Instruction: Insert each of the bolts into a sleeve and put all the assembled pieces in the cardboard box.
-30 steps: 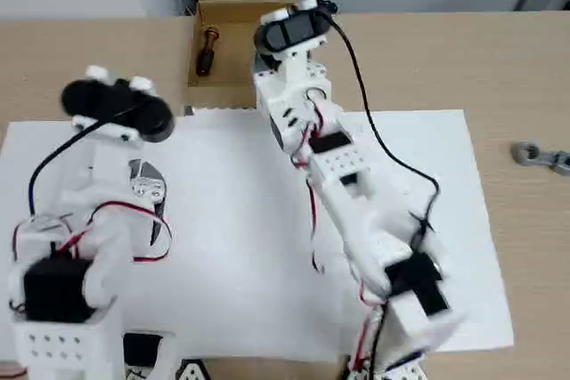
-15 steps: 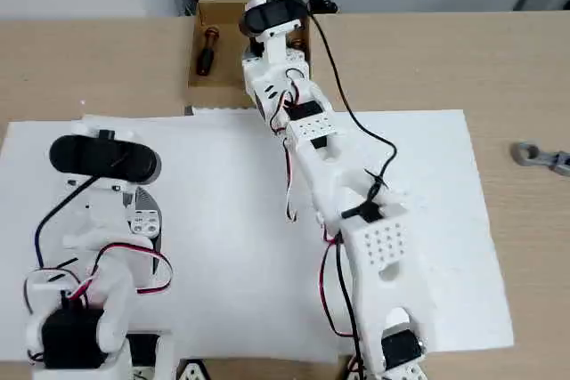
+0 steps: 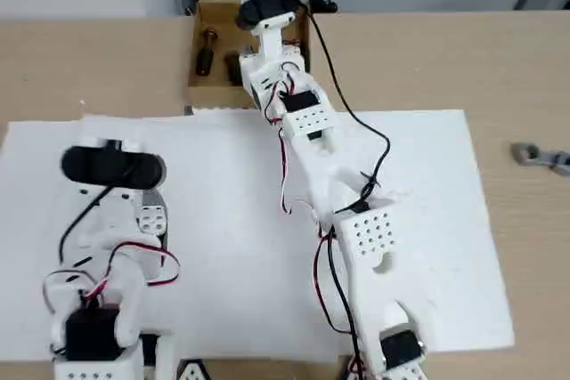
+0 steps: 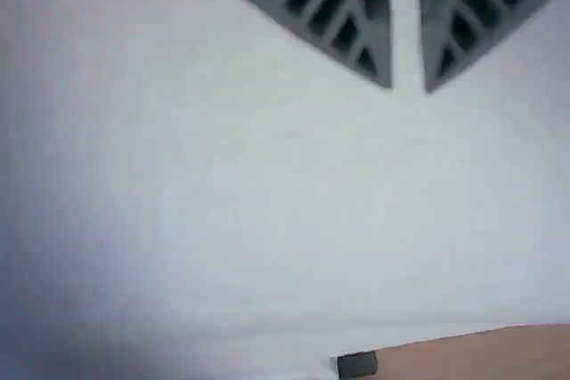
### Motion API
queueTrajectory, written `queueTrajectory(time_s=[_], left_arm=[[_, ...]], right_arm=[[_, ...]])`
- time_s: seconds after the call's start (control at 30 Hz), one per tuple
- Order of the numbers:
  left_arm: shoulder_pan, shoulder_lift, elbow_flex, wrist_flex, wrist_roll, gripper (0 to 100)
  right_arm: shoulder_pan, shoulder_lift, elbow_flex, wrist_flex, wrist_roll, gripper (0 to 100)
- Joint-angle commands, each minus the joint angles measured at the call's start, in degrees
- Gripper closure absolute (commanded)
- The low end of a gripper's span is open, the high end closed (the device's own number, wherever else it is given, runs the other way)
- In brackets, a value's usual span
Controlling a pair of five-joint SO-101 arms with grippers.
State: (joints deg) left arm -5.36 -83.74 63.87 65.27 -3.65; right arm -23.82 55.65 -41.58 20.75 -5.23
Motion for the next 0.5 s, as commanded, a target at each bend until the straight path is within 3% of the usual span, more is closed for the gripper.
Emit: queueTrajectory(time_s=[0.0, 0.3, 0.47], left_arm=[[-0.35, -2.11, 2.15, -2.90, -0.26, 99], [-0.44, -10.64, 11.21, -5.54, -0.26, 99], [-4.92, -16.88, 17.27, -5.54, -0.26, 99]], right_arm=[[0.66, -5.93, -2.90, 4.88, 0.35, 99.8], [1.89, -20.35, -2.90, 30.29, 0.44, 98.7], [4.97, -30.20, -2.90, 45.58, 0.26, 98.7]])
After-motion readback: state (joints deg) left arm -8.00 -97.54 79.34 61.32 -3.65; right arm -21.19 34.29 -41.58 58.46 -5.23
